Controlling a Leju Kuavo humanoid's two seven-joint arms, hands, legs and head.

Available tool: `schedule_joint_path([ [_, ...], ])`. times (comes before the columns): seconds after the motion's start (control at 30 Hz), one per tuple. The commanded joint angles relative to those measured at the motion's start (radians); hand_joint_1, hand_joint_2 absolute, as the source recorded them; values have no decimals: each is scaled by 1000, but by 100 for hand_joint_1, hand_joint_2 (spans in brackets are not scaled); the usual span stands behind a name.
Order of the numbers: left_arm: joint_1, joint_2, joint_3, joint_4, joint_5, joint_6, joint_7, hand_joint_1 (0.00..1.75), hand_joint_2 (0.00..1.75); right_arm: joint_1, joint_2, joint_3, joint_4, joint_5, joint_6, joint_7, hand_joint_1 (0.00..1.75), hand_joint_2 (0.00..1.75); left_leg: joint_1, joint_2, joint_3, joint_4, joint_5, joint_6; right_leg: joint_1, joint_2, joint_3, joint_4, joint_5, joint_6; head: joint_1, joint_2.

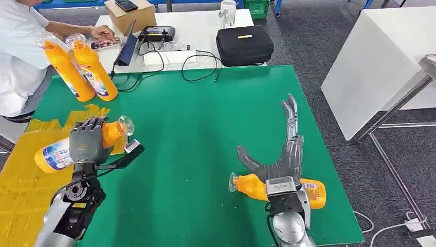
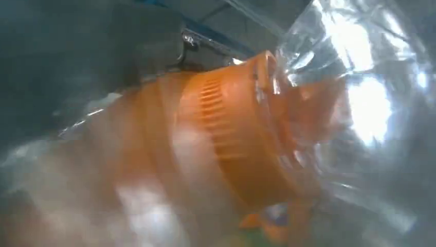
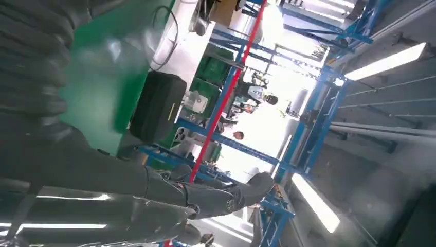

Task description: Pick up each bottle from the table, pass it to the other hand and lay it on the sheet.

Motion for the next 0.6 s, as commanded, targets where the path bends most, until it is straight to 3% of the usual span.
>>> schedule_joint_path([
  [0.03,-89,83,-138,227,-5,4,13,175,175,-43,-34,15,33,-7,0,-3,0,175,0,0,1,0,0,-1,0,-1,1,0,0,0,0,0],
  [0.33,-89,83,-138,227,-5,4,13,175,175,-43,-34,15,33,-7,0,-3,0,175,2,0,3,2,-2,-1,2,-1,4,0,-1,1,0,0],
  [0.6,-111,78,-84,414,32,3,-67,175,175,-52,-40,35,68,-15,7,-13,0,175,1,1,2,0,0,-1,1,1,3,-1,0,0,0,0],
])
